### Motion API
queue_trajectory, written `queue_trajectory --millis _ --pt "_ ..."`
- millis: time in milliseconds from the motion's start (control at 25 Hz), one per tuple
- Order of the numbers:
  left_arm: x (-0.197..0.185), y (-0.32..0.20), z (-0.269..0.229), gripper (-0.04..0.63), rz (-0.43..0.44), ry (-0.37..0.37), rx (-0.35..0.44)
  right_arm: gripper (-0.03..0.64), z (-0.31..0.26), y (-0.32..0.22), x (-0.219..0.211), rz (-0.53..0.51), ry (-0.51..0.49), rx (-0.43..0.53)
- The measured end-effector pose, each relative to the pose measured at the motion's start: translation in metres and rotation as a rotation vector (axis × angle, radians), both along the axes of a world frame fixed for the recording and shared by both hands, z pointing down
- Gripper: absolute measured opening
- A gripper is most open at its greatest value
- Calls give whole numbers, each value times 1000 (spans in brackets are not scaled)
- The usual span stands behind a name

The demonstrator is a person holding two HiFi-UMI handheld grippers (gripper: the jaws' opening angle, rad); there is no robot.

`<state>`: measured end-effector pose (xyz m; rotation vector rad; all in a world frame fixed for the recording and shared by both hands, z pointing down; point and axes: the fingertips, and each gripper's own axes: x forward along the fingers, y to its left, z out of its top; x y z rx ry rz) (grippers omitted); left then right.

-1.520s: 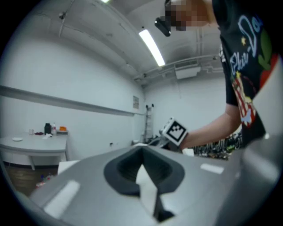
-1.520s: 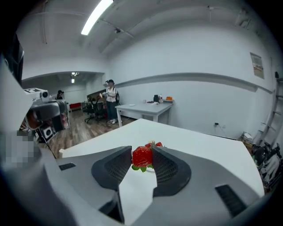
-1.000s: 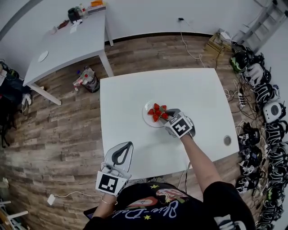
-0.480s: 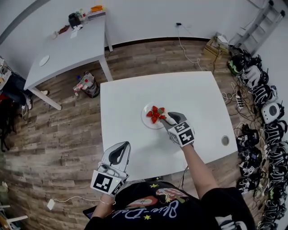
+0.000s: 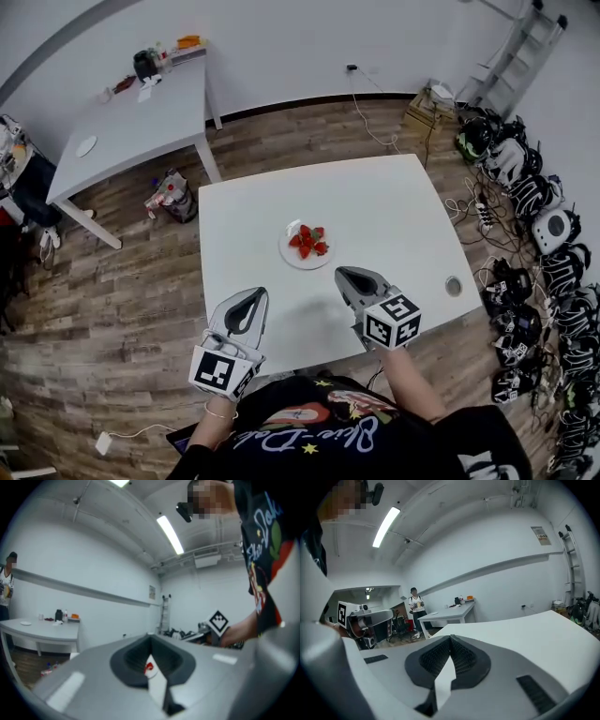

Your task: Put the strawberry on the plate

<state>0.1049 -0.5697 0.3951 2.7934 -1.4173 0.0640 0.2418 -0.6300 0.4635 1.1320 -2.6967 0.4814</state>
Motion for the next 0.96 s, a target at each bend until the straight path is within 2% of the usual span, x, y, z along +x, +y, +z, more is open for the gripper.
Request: queue_trajectory --millis 440,960 --pt "4 8 -7 -11 -5 -13 16 17 -25 22 -3 -18 -34 59" --pt "2 8 1 -11 2 -21 3 17 -24 21 -5 -8 -22 52"
